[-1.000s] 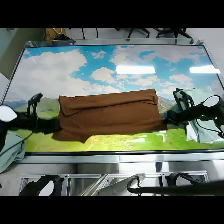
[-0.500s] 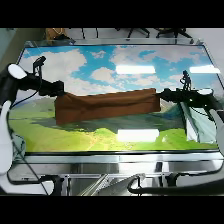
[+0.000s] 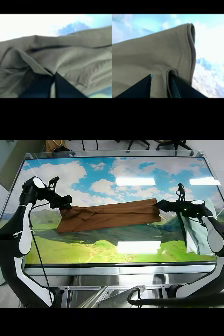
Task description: Fold the shirts.
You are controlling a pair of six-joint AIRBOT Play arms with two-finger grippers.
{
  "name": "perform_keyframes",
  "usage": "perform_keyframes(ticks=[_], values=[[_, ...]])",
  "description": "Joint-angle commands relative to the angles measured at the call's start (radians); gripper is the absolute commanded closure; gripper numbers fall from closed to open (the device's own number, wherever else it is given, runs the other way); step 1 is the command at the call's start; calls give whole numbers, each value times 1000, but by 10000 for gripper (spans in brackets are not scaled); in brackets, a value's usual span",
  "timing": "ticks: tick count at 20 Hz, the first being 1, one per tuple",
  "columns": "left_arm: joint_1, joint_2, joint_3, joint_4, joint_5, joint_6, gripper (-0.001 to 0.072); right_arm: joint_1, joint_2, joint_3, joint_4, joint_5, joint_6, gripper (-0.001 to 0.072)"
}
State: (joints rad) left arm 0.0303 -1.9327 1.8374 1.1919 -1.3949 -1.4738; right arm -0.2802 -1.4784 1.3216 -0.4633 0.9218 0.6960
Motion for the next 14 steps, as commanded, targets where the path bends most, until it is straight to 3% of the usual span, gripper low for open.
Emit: perform_keyframes(ticks=[1, 3, 9, 11, 12, 13, 14], values=[[-4, -37, 73, 2, -139, -10, 10, -8, 19, 40, -135, 5, 21, 209], [-4, -37, 117, 2, -192, -37, 7, -6, 5, 40, -199, 6, 86, 171], [-4, -26, 216, -33, -303, -74, 8, 9, -75, 40, -163, 36, 86, 174], [-4, 11, 172, -42, -262, -73, 8, 22, -100, 40, -126, 36, 86, 258], [-4, 29, 151, -44, -238, -74, 8, 24, -114, 40, -107, 36, 86, 260], [-8, 45, 136, -44, -224, -73, 8, 28, -124, 40, -89, 37, 86, 340], [-13, 60, 121, -47, -211, -73, 9, 29, -125, 40, -86, 38, 86, 552]])
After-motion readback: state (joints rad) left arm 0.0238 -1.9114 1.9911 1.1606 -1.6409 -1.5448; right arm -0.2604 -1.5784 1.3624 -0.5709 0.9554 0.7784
